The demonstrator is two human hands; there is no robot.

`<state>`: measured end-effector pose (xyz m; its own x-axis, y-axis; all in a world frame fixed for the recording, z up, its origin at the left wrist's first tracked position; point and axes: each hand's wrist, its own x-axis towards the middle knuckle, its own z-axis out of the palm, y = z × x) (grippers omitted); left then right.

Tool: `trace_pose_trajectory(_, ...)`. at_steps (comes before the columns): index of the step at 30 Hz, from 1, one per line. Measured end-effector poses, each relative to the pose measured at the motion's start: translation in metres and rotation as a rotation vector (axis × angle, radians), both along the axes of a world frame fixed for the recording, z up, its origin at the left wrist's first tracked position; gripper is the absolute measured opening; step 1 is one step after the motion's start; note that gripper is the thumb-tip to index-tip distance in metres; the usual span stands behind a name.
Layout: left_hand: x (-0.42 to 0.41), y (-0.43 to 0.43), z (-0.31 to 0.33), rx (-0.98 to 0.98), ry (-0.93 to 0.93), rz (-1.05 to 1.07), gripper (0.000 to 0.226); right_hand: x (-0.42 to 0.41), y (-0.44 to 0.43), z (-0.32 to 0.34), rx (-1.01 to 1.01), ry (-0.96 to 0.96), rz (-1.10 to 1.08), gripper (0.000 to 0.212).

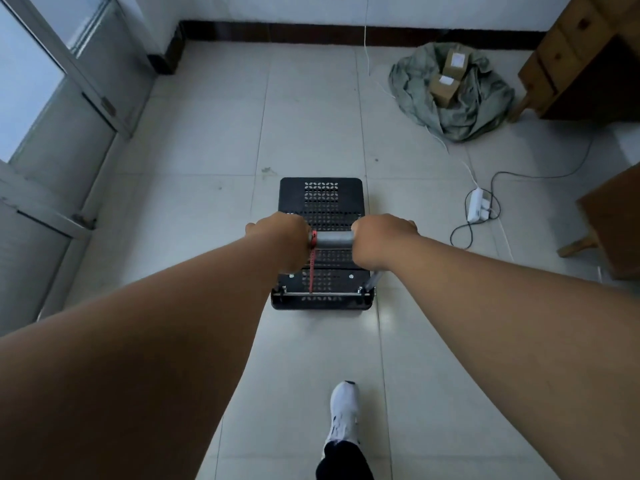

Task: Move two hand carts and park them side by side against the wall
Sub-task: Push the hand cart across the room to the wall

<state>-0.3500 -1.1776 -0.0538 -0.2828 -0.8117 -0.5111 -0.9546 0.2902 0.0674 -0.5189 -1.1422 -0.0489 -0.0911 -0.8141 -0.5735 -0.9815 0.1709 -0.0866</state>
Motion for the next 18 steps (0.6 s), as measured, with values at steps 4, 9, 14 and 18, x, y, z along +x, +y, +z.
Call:
trace_pose_trajectory(4, -0.016, -0.081, 0.000, 0.000, 0.007, 0.022, 0.013, -0.016, -0.082, -0.002, 0.027, -0.021, -0.033, 0.020)
trace_pose_trajectory(9, -0.038, -0.177, -0.005, 0.003, 0.001, 0.020, 0.012, -0.037, -0.178, -0.001, 0.068, -0.030, -0.055, 0.022)
trace_pose_trajectory(14, -0.063, -0.278, -0.003, 0.004, 0.012, 0.029, 0.017, -0.061, -0.277, 0.002, 0.051, -0.026, -0.058, 0.023)
trace_pose_trajectory(18, -0.083, -0.362, -0.007, 0.017, 0.016, 0.066, 0.022, -0.081, -0.360, 0.005, 0.039, -0.008, -0.073, 0.014)
